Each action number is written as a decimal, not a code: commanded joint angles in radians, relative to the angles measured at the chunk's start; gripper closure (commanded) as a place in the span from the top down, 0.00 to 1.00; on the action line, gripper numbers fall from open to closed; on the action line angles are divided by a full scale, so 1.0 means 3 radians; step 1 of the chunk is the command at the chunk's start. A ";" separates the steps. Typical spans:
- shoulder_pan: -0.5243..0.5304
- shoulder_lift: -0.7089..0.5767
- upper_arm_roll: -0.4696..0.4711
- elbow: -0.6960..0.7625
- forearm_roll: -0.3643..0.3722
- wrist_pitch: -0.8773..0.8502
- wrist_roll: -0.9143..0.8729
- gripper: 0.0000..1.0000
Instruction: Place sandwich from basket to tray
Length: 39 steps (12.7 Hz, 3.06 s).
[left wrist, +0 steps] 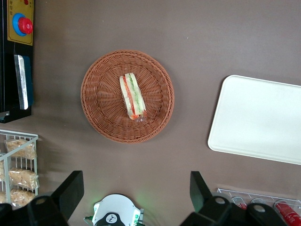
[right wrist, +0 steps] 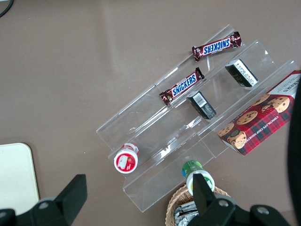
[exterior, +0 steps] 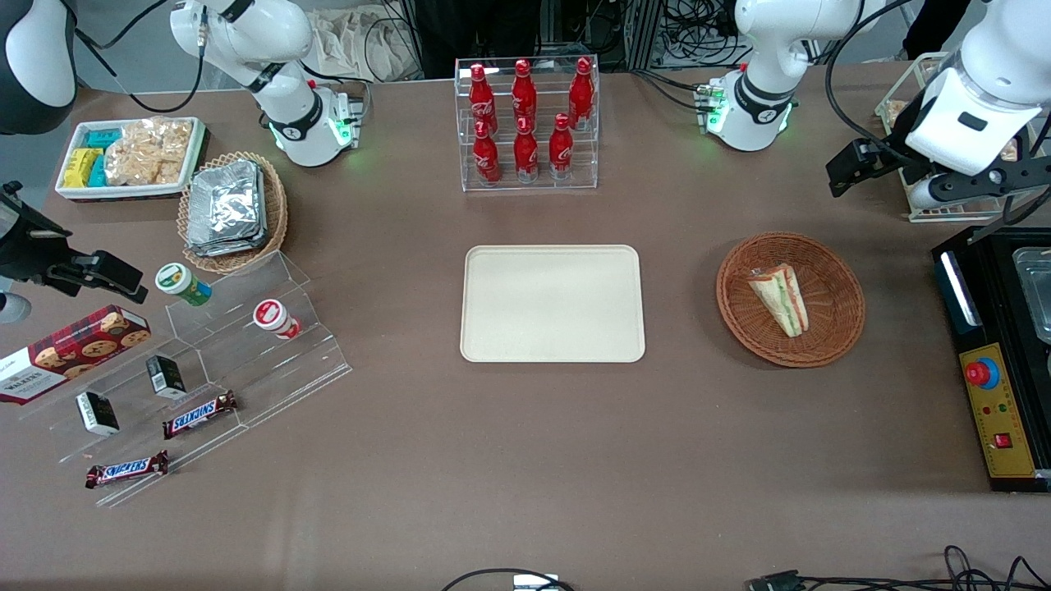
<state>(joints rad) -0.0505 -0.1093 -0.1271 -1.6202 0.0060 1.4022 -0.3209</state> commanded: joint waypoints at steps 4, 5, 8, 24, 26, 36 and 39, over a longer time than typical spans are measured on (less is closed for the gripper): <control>0.0025 -0.0004 -0.0016 0.0057 -0.0056 -0.0311 -0.0111 1.00; 0.0025 -0.0065 -0.0021 0.0017 -0.0030 -0.0383 -0.0218 1.00; 0.0046 -0.0457 0.0004 -0.0320 0.0016 -0.0369 -0.0183 1.00; 0.0051 -0.0470 0.0316 -0.1720 0.0154 0.1321 0.0640 1.00; 0.0061 -0.0114 0.0321 -0.1886 0.0149 0.1772 0.0620 1.00; 0.0051 0.0886 0.0414 -0.2457 0.0072 0.3279 -0.0055 0.99; 0.0010 0.0972 0.0398 -0.2607 0.0077 0.3568 -0.0229 0.99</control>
<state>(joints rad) -0.0393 0.1861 -0.0042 -2.3780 0.0359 2.4371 -0.3543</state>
